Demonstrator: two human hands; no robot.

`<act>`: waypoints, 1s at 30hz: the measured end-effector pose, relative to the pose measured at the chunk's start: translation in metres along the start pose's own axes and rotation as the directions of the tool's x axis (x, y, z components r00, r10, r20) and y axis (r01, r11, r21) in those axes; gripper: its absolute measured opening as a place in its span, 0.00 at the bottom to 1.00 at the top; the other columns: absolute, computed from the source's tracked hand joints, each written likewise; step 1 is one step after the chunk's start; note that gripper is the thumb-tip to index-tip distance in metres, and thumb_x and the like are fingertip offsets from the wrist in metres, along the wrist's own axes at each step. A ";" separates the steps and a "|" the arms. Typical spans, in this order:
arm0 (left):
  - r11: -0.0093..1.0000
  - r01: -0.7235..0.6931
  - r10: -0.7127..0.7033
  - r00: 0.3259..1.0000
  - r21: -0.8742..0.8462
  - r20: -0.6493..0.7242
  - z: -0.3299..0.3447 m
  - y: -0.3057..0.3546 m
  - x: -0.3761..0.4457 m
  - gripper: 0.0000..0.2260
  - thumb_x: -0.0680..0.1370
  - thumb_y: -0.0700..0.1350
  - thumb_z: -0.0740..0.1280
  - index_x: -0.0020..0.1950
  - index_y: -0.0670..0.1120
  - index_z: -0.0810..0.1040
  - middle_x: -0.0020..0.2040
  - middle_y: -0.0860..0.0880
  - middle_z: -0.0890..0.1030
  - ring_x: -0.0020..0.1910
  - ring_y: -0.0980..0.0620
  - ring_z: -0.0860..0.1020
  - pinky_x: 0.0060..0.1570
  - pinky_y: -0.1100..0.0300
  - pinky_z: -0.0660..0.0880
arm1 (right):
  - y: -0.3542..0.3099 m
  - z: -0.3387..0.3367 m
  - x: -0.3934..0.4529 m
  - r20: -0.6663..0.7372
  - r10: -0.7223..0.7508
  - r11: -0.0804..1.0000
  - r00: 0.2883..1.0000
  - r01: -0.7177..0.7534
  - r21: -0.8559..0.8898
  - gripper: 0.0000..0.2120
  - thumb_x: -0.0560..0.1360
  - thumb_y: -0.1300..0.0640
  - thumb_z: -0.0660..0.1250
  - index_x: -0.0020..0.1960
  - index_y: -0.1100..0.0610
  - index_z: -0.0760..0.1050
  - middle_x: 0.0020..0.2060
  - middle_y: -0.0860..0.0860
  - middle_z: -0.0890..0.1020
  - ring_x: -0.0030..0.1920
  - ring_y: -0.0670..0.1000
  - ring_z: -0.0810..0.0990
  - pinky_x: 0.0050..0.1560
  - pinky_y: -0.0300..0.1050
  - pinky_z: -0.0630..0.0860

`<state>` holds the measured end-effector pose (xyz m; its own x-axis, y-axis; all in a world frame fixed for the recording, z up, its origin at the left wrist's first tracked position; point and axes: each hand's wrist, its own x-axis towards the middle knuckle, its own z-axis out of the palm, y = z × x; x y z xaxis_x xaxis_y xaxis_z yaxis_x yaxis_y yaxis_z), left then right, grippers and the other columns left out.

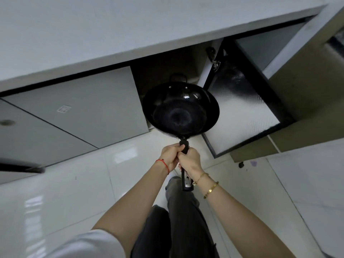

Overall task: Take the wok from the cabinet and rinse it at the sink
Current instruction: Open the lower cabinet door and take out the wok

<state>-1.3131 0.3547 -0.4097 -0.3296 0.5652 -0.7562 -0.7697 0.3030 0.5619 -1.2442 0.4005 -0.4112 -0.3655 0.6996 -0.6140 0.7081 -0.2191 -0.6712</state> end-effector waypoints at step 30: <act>0.968 -0.211 0.230 0.962 -0.139 0.143 0.057 0.014 -0.327 0.16 0.78 0.34 0.65 0.66 0.33 0.75 0.54 0.39 0.81 0.50 0.48 0.81 0.47 0.62 0.80 | -0.061 -0.124 -0.313 0.013 -0.340 0.940 0.940 0.340 -0.036 0.07 0.74 0.61 0.61 0.51 0.59 0.75 0.26 0.56 0.77 0.17 0.47 0.75 0.19 0.38 0.69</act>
<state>-1.1847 0.2183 -0.1357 -0.4161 0.7239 -0.5503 -0.7513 0.0672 0.6565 -1.0979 0.2791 -0.1266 -0.5922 0.7237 -0.3544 0.5625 0.0564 -0.8249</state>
